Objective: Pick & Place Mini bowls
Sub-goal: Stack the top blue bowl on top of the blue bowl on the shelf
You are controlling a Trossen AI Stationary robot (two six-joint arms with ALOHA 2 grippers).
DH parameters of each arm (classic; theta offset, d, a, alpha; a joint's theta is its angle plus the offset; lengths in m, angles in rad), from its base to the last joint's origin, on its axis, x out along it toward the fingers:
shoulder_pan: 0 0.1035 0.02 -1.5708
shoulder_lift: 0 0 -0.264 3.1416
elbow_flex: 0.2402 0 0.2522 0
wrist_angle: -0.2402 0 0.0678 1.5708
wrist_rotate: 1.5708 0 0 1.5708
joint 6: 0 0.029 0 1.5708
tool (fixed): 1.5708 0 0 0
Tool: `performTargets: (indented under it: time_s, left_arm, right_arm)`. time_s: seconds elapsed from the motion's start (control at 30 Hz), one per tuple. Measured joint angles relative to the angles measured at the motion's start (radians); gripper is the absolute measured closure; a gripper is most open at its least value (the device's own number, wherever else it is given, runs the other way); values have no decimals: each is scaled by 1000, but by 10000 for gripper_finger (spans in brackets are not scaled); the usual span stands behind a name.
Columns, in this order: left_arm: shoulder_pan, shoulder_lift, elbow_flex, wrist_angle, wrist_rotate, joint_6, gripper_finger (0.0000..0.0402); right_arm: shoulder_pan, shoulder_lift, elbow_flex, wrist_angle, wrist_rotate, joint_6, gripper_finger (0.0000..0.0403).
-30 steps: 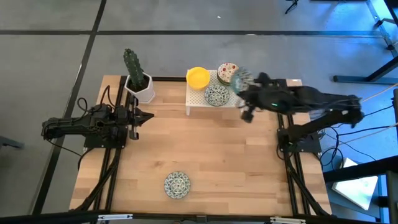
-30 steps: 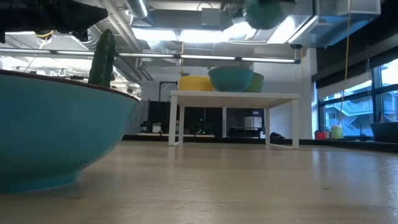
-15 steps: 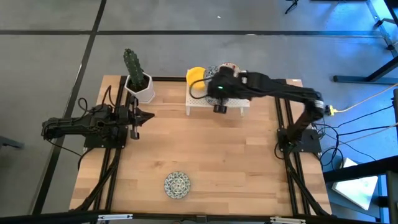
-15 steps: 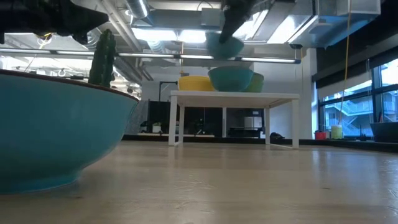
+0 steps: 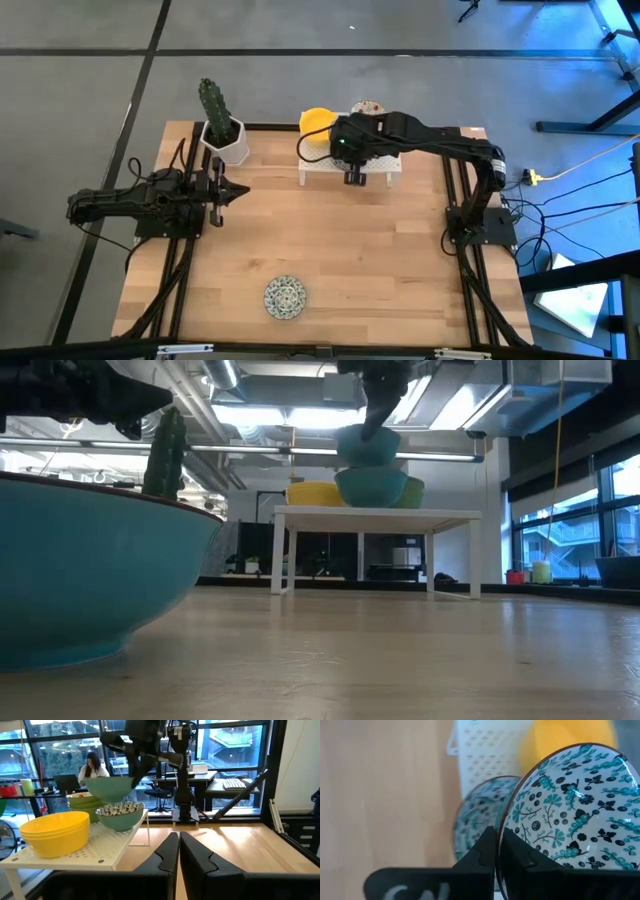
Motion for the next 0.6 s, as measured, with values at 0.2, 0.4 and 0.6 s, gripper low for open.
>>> performTargets:
  time_s: [0.2,0.4,0.6]
  left_arm:
    - [0,0,0,1,0,-17,392]
    - [0,0,0,9,0,-17,392]
    - [0,0,0,10,0,-16,389]
  right_arm:
    - [0,14,-14,2,-34,5,390]
    - [0,22,-14,-28,-36,33,390]
    - [0,22,-14,-36,-55,68,390]
